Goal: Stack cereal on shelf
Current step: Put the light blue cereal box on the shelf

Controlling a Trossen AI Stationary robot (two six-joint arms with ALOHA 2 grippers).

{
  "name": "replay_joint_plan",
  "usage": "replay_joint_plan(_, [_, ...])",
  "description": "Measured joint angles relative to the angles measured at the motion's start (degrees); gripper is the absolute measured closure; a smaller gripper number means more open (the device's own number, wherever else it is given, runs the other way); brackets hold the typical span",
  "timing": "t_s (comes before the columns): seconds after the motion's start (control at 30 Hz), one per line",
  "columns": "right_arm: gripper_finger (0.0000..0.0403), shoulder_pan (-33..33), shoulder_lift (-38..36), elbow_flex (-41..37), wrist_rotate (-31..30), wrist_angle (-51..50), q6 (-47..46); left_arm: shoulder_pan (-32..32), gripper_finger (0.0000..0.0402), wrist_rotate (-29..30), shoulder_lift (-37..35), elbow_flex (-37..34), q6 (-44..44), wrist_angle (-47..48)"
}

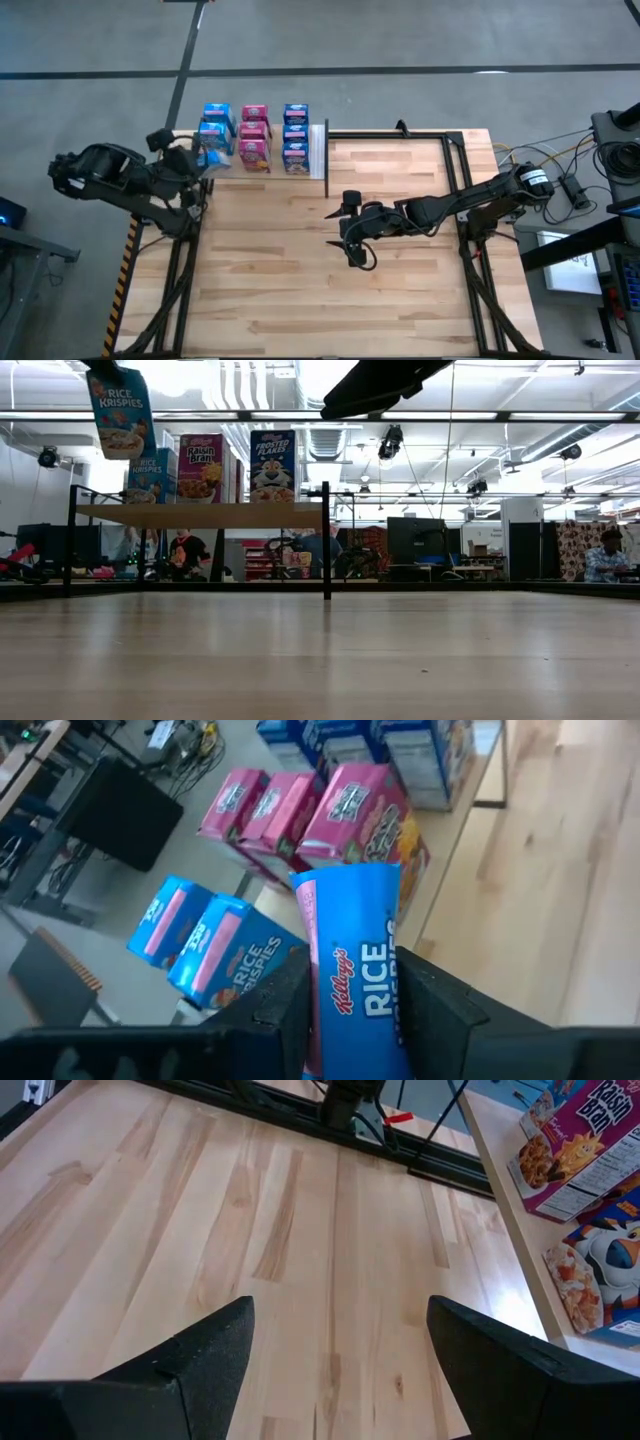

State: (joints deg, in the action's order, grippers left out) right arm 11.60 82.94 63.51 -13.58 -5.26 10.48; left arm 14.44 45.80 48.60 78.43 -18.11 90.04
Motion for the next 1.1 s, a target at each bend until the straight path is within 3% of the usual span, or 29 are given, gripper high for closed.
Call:
replay_joint_plan(0.43, [0.0115, 0.0, 0.0, 0.0, 0.0, 0.1, -0.4, -5.8, 0.0318, 0.2, 1.1, -8.5, 2.6, -2.8])
replay_joint_plan(1.1, [0.0115, 0.0, 0.0, 0.0, 0.0, 0.0, -0.5, -9.7, 0.0291, 0.2, 2.6, -13.0, 3.3, -8.3])
